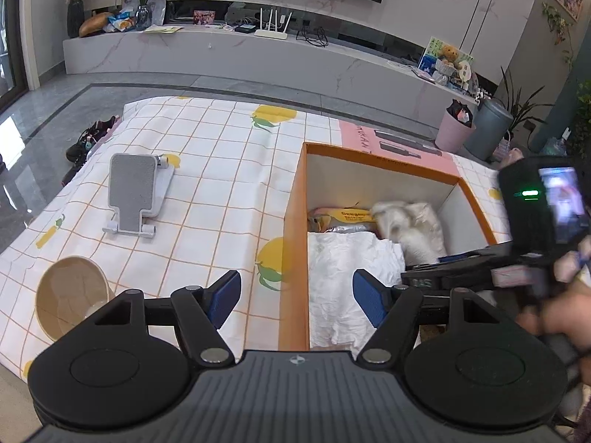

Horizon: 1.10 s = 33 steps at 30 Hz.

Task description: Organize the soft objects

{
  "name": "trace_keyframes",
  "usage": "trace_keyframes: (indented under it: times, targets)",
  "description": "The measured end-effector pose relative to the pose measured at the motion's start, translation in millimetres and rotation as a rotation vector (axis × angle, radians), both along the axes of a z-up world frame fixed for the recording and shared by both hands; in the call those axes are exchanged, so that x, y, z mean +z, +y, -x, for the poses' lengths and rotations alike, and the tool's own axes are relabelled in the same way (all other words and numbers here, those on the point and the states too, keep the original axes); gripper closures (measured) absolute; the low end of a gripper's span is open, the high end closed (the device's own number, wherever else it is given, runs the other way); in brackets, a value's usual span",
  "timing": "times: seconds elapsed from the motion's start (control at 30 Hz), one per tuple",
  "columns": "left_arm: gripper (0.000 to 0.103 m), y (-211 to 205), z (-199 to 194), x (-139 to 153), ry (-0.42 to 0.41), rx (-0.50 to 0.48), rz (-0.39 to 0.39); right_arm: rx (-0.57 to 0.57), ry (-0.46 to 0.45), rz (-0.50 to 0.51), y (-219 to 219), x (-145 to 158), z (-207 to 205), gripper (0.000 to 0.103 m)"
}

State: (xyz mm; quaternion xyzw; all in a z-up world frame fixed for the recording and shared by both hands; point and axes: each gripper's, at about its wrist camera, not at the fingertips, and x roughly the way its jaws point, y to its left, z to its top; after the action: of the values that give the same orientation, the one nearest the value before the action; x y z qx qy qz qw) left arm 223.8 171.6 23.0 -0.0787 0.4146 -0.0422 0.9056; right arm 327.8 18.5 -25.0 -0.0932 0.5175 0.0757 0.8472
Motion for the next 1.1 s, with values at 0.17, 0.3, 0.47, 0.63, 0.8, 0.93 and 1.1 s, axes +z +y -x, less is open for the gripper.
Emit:
trace_keyframes:
  times: [0.17, 0.3, 0.47, 0.63, 0.8, 0.93, 1.1]
  targets:
    - [0.022, -5, 1, -2, 0.002, -0.008, -0.018, 0.088, -0.157, -0.048, -3, 41, 50, 0.019]
    - [0.022, -13, 2, -3, -0.001, -0.022, -0.042, 0.144, -0.219, -0.069, -7, 63, 72, 0.019]
    - [0.022, -17, 5, -5, 0.008, -0.018, -0.060, 0.226, -0.174, -0.186, -7, 70, 84, 0.091]
    - [0.022, -15, 5, -4, 0.006, -0.004, -0.073, 0.286, -0.112, -0.166, 17, 42, 91, 0.095]
    - [0.022, -10, 4, -5, 0.009, 0.005, -0.055, 0.276, -0.130, -0.040, 44, 13, 76, 0.095]
    - [0.025, -9, 4, -4, 0.008, 0.027, -0.084, 0.256, -0.017, -0.086, 62, -4, 54, 0.094]
    - [0.025, -3, 3, -1, -0.003, 0.041, -0.084, 0.277, 0.193, -0.264, 64, -20, 34, 0.094]
